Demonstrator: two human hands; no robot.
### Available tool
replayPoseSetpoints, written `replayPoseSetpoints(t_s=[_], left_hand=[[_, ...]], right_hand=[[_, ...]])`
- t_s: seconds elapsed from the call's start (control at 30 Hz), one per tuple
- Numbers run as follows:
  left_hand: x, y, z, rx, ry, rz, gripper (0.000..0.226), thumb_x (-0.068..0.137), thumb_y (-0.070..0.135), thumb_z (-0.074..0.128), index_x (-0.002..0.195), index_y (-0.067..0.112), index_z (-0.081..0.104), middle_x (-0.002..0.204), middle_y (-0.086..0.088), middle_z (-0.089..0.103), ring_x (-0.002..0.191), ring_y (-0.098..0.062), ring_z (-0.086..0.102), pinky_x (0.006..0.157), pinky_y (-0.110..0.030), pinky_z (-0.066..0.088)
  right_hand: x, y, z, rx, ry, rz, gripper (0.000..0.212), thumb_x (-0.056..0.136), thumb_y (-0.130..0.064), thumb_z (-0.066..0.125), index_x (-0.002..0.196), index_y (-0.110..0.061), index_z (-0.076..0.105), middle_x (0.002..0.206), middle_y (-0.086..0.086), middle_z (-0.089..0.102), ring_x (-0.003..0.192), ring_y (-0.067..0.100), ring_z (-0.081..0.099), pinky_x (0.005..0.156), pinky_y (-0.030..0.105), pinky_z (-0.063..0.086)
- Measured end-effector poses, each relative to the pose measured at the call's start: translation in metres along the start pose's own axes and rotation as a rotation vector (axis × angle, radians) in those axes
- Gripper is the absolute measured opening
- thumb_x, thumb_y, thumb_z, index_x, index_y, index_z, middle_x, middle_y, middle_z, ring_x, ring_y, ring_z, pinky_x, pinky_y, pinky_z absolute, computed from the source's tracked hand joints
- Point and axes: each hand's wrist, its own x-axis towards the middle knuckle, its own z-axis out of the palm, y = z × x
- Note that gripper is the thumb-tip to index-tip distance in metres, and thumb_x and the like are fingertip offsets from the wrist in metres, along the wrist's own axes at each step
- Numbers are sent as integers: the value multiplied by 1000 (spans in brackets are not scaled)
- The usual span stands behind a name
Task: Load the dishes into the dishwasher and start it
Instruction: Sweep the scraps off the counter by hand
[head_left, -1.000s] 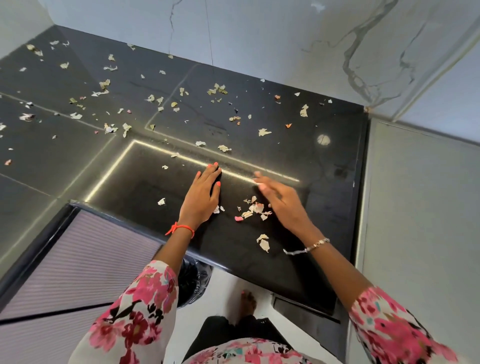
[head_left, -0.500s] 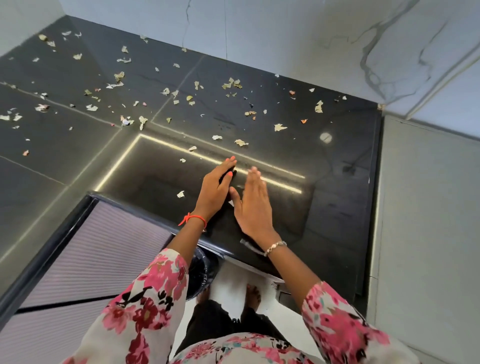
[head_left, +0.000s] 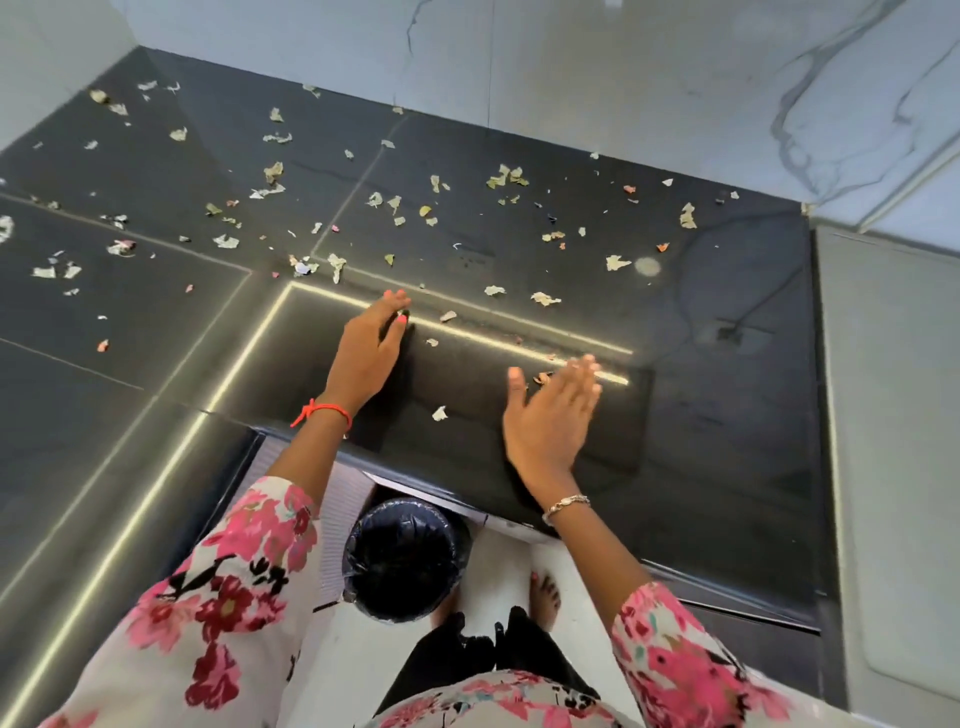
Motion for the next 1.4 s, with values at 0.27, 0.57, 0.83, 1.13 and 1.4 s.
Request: replayPoseSetpoints(t_s=[0.27, 0.57, 0.83, 1.13, 1.4], left_hand=[[2, -26, 1, 136, -102, 56, 35, 95, 6, 44, 129, 6, 52, 143, -4, 43, 137, -16, 31, 110, -15, 13], [4, -29, 2, 183, -65, 49, 35, 95, 11, 44, 129, 13, 53, 143, 5, 43, 136, -9, 32, 105, -10, 15], [3, -28, 2, 169, -64, 47, 35, 95, 12, 43, 129, 13, 53, 143, 5, 43, 137, -10, 31, 106, -17, 20], [2, -25, -1, 144, -76, 45, 36, 96, 13, 42, 131, 12, 51, 144, 1, 42, 137, -10, 30, 109, -26, 25], [3, -28, 0, 102, -86, 40, 35, 97, 13, 38, 129, 11, 53, 143, 1, 43, 137, -10, 31, 107, -17, 18]], right_hand=[[73, -39, -7, 295, -47, -282, 61, 99, -43, 29, 147, -7, 19, 156, 6, 9, 145, 16, 2, 118, 32, 3], [112, -45, 14, -100, -275, -581, 59, 98, -46, 27, 147, -13, 20, 156, 2, 12, 145, 14, 6, 119, 33, 1], [50, -7, -28, 416, -136, -267, 42, 99, -36, 34, 136, -16, 45, 149, -2, 34, 139, 8, 25, 112, 27, 25], [-7, -59, 29, -9, -83, -129, 87, 89, -67, 13, 148, -3, 5, 157, 10, -1, 145, 19, -5, 116, 32, -8], [27, -79, 5, 571, -301, -330, 57, 97, -39, 40, 146, -13, 25, 155, 0, 19, 143, 9, 12, 116, 26, 19]])
